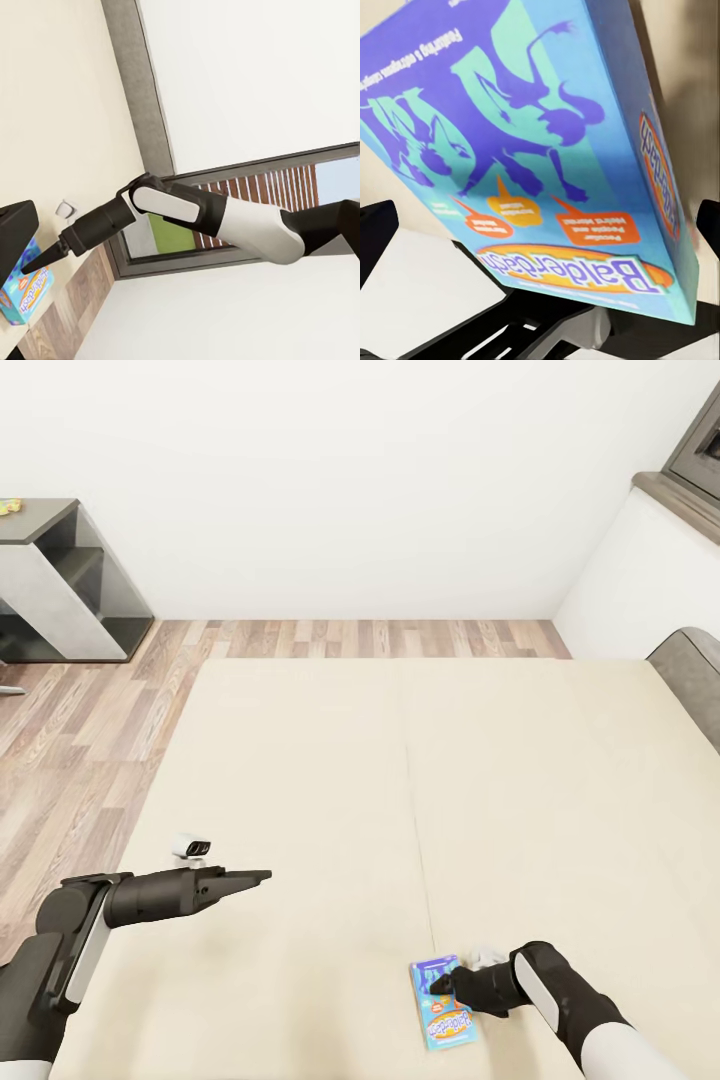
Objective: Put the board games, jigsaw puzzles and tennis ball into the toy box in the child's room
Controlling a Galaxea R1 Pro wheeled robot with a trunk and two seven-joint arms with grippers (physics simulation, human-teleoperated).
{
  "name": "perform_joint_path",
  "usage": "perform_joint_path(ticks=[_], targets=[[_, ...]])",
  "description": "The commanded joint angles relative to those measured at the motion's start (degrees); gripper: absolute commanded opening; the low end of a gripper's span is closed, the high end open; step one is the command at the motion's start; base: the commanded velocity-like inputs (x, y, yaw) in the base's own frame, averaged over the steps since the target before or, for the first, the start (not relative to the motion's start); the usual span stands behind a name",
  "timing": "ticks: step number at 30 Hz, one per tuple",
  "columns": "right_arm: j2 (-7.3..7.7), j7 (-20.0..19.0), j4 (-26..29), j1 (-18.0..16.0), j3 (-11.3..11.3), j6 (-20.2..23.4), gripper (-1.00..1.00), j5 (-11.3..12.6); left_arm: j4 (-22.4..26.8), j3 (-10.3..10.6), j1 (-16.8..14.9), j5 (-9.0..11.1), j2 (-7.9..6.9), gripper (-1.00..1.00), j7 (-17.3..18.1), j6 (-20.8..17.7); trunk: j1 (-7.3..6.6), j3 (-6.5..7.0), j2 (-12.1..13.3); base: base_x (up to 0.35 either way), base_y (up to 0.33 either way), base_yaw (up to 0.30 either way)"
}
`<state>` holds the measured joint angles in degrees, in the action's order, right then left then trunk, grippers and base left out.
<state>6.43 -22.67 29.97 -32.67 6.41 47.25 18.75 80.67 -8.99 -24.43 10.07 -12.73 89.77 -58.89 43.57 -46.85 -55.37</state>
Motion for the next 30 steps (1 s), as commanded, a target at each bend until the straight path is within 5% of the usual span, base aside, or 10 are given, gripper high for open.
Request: perform_joint_path(ticks=[1, 10, 20, 30], targets=[[-0.02, -0.2, 0.1, 0.0, 0.3, 0.1, 1.0, -0.3, 0.0, 0.0, 0.0, 0.0, -0.01, 1.0, 0.2, -0.6, 0.01, -0.04, 0.0, 0.0, 0.0, 0.0], [-1.71, -0.9, 0.1, 0.0, 0.1, 0.2, 1.0, -1.7, 0.0, 0.0, 0.0, -0.1, -0.01, 1.0, 0.2, -0.6, 0.01, -0.04, 0.0, 0.0, 0.0, 0.0], [-2.14, -5.4, 0.2, 0.0, 0.1, 0.1, 1.0, -1.9, 0.0, -0.1, 0.0, 0.0, -0.02, 1.0, 0.2, -0.6, 0.01, -0.04, 0.0, 0.0, 0.0, 0.0], [-2.26, -5.7, 0.7, 0.0, 0.1, -1.0, 1.0, -2.1, 0.0, -0.1, 0.0, -0.1, -0.01, 1.0, 0.2, -0.6, 0.01, -0.04, 0.0, 0.0, 0.0, 0.0]])
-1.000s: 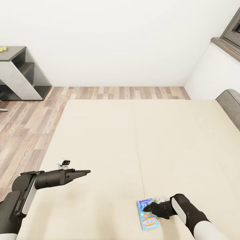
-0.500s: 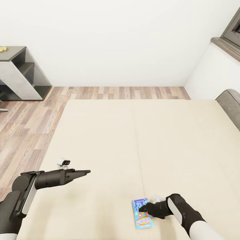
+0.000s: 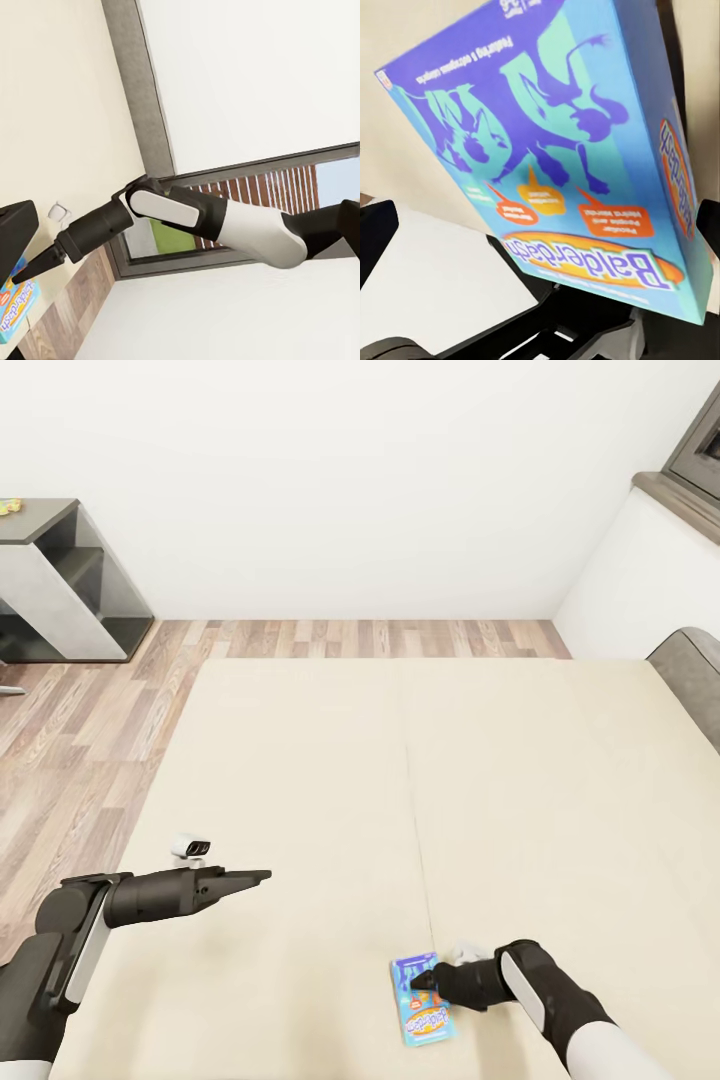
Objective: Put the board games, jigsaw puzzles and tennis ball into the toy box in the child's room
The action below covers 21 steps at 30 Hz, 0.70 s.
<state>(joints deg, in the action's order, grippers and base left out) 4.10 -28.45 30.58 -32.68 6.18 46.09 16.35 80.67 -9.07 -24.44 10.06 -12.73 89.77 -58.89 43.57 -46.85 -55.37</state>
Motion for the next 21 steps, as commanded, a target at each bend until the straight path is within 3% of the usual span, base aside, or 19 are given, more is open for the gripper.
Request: perform_joint_path(ticks=[1, 13, 21], targets=[[0.07, 0.1, 0.1, 0.0, 0.3, 0.0, 1.0, 0.3, 0.0, 0.0, 0.0, 0.0, -0.01, 1.0, 0.2, -0.6, 0.01, -0.04, 0.0, 0.0, 0.0, 0.0], [-0.12, 0.3, 0.2, -2.1, 0.4, -1.0, 1.0, 0.2, -0.3, 0.1, 0.0, -0.3, -0.01, 1.0, 0.2, -0.6, 0.01, -0.04, 0.0, 0.0, 0.0, 0.0], [-1.45, 0.1, 0.2, -2.6, 0.4, -0.5, 1.0, 0.3, -4.7, 0.1, 0.0, -0.6, -0.06, 1.0, 0.2, -0.4, 0.01, -0.04, 0.0, 0.0, 0.0, 0.0]])
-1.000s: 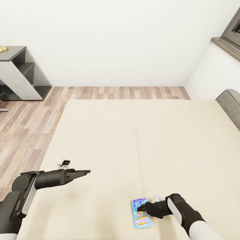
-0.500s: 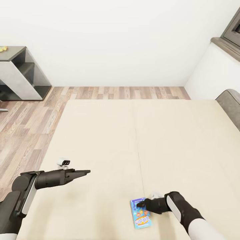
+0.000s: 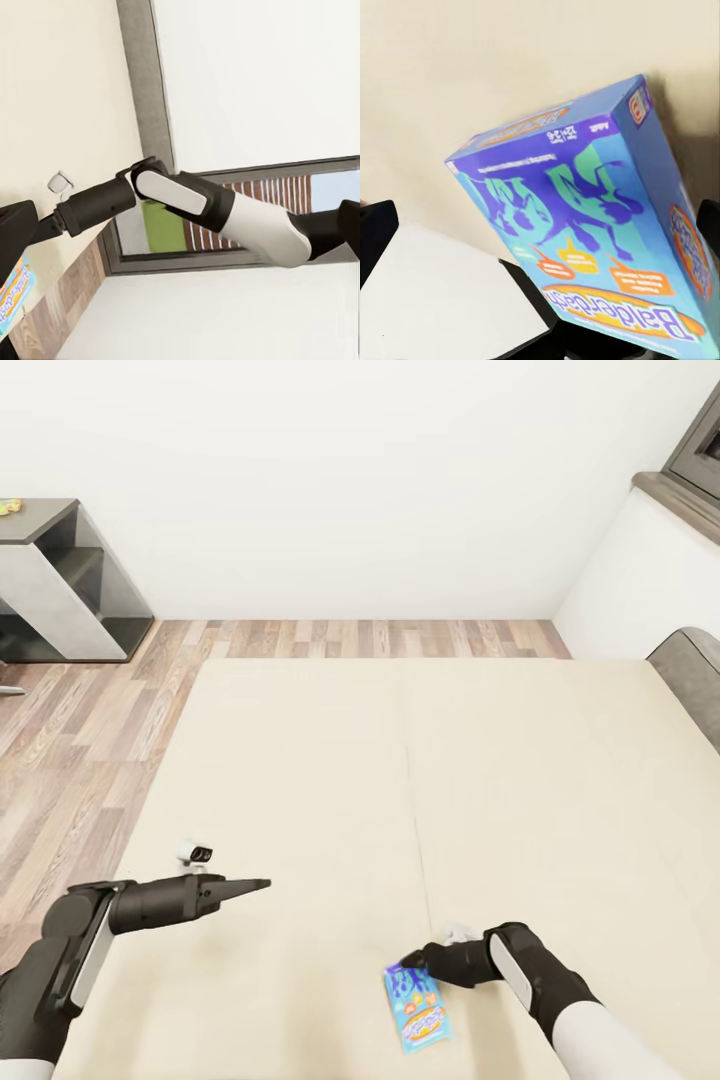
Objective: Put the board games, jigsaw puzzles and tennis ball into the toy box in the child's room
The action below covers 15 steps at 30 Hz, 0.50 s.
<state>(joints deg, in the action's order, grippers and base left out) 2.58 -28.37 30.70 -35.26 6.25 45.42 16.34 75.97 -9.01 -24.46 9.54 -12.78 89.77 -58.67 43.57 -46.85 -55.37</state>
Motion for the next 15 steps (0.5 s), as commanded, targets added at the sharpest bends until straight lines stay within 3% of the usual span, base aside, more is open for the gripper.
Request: perform_joint_path(ticks=[1, 15], targets=[[-0.04, 0.0, 0.1, 0.0, 0.3, 0.2, 1.0, 0.3, -0.1, 0.0, 0.0, 0.0, -0.02, 1.0, 0.2, -0.5, 0.01, -0.04, 0.0, 0.0, 0.0, 0.0], [-0.44, 0.1, -0.9, -0.4, 0.3, 0.3, 1.0, 0.4, -1.6, -0.3, -0.1, 0.1, -0.07, 1.0, 0.2, 0.8, 0.01, -0.04, 0.0, 0.0, 0.0, 0.0]])
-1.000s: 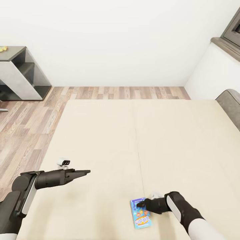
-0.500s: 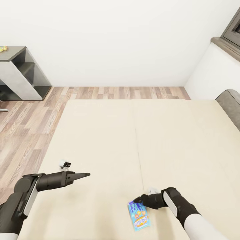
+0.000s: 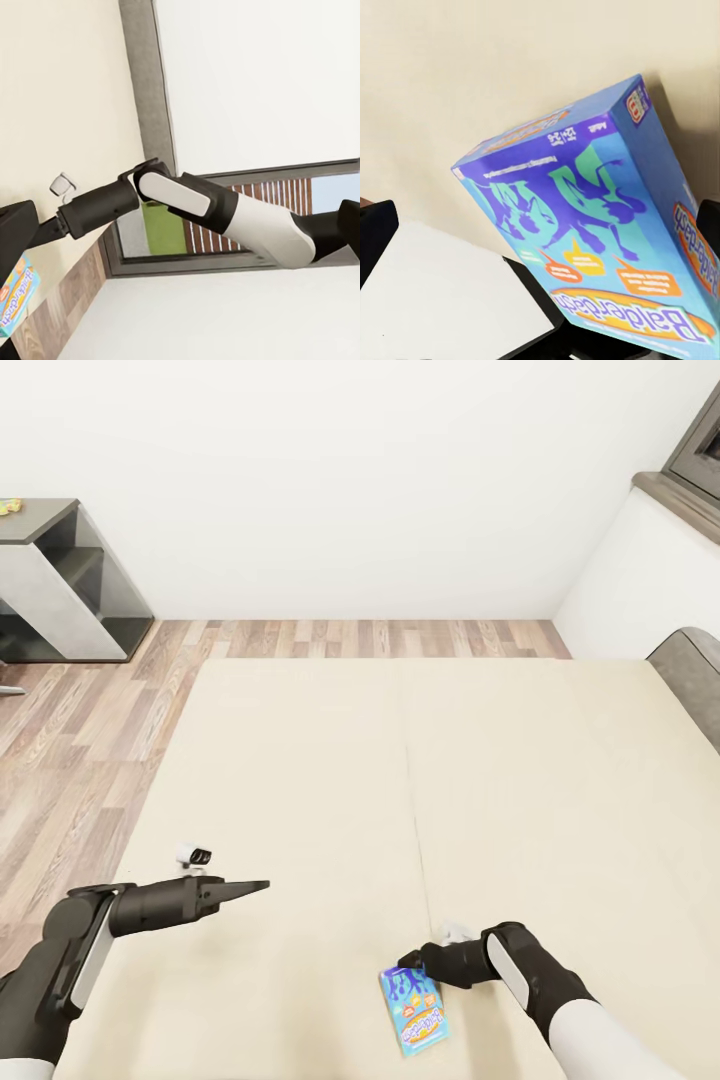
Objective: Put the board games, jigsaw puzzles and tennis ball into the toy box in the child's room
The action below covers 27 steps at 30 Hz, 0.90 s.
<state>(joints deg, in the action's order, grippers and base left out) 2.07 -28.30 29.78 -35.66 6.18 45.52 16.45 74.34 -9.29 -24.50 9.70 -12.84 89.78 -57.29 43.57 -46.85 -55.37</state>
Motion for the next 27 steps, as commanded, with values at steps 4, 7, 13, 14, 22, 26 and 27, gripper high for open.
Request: perform_joint_path(ticks=[4, 7, 13, 14, 22, 26, 27], targets=[[0.0, 0.2, 0.0, 0.0, 0.4, 0.2, 1.0, 0.3, 0.0, -0.1, 0.0, 0.1, -0.04, 1.0, 0.2, -0.6, 0.0, -0.04, 0.0, 0.0, 0.0, 0.0], [0.0, 0.3, 0.0, 0.0, 0.4, 0.3, 1.0, 0.3, -0.1, -0.2, 0.0, 0.1, -0.06, 1.0, 0.2, -0.6, 0.0, -0.04, 0.0, 0.0, 0.0, 0.0], [0.06, 0.8, -0.1, 0.0, 0.5, 0.5, 1.0, 0.3, -0.1, -0.2, 0.0, 0.1, -0.03, 1.0, 0.2, -0.5, 0.0, -0.04, 0.0, 0.0, 0.0, 0.0], [0.07, 1.0, -0.1, 0.0, 0.5, 0.5, 1.0, 0.3, -0.1, -0.2, 0.0, 0.2, -0.02, 1.0, 0.2, -0.5, 0.0, -0.04, 0.0, 0.0, 0.0, 0.0], [0.2, 1.7, -0.8, 0.0, 0.6, 0.5, 1.0, 0.3, -0.1, 0.0, 0.0, 0.2, 0.02, 1.0, 0.2, -0.5, 0.0, -0.04, 0.0, 0.0, 0.0, 0.0], [0.14, 1.8, -0.9, 0.0, 0.5, 0.5, 1.0, 0.3, -0.1, 0.0, 0.0, 0.1, 0.02, 1.0, 0.2, -0.5, 0.0, -0.04, 0.0, 0.0, 0.0, 0.0], [0.12, 1.8, -1.0, 0.0, 0.5, 0.5, 1.0, 0.3, -0.1, 0.0, 0.0, 0.1, 0.02, 1.0, 0.2, -0.5, 0.0, -0.04, 0.0, 0.0, 0.0, 0.0]])
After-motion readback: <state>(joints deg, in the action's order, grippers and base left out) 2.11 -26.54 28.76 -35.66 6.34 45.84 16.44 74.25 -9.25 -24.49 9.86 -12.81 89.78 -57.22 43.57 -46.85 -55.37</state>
